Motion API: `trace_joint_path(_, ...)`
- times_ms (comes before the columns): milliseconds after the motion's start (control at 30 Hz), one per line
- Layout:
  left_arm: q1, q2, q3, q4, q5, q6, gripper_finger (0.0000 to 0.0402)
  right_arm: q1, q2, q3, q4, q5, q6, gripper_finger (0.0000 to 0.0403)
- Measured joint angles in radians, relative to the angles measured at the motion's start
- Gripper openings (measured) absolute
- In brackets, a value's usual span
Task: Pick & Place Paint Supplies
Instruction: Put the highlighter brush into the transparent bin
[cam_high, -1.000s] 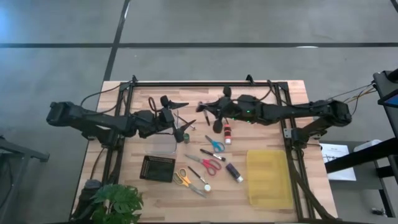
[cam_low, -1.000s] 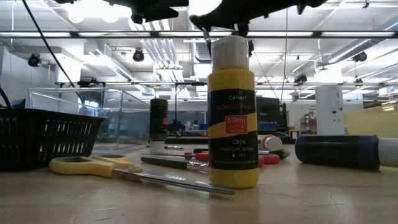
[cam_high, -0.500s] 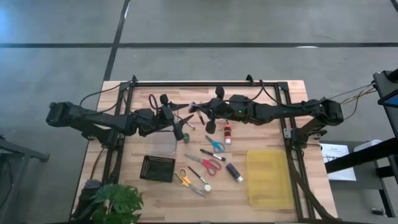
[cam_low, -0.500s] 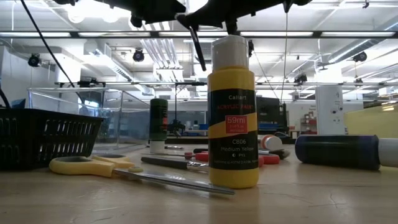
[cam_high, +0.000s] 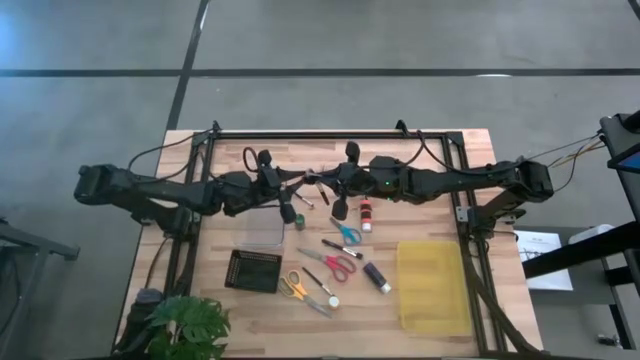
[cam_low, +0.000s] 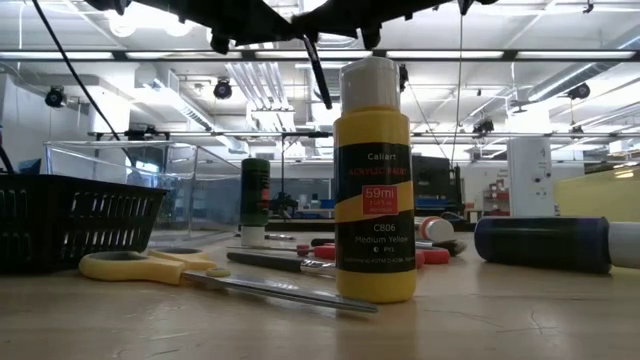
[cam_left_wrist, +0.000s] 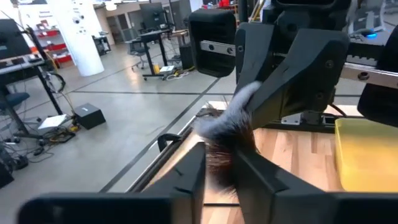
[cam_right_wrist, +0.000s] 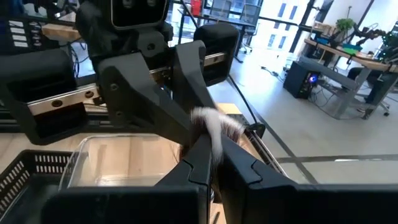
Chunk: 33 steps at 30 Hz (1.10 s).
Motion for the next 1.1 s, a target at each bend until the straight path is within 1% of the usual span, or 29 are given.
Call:
trace_joint_path(100, 0.004, 0.000, 0.000, 0.000, 0.004, -0.012, 0.0018, -0.001, 0.000, -0.001, 0.000, -0.032, 0.000, 0.0008)
trace_joint_path(167, 0.004, 0.000, 0.000, 0.000, 0.004, -0.016, 0.0008, 0.000, 0.000, -0.002, 0.000, -0.062, 0.000, 0.0008)
trace_joint_path(333, 0.004, 0.000, 0.000, -0.001, 0.026, -0.017, 0.0004, 0.000, 0.000, -0.002, 0.000, -0.071, 0.001, 0.0014)
trace_joint_path(433, 0.004, 0.000, 0.000, -0.002, 0.049, -0.016, 0.0003, 0.000, 0.000, -0.003, 0.000, -0.071, 0.001, 0.0038)
trace_joint_path(600, 0.004, 0.000, 0.000, -0.020, 0.053, -0.008, 0.0002, 0.000, 0.000, -0.003, 0.000, -0.070, 0.001, 0.0074)
trace_joint_path(867, 0.004, -0.007, 0.000, -0.038, 0.052, -0.007, 0.0001, 0.000, 0.000, -0.003, 0.000, -0.070, -0.020, 0.0081)
trace_joint_path(967, 0.004, -0.019, 0.000, -0.062, 0.018, -0.007, 0.0001, 0.000, 0.000, -0.003, 0.000, -0.070, -0.022, 0.0081)
trace_joint_path(1100, 0.004, -0.056, 0.000, -0.139, -0.063, -0.009, 0.0000, 0.000, -0.004, -0.003, -0.007, -0.068, -0.029, 0.0082)
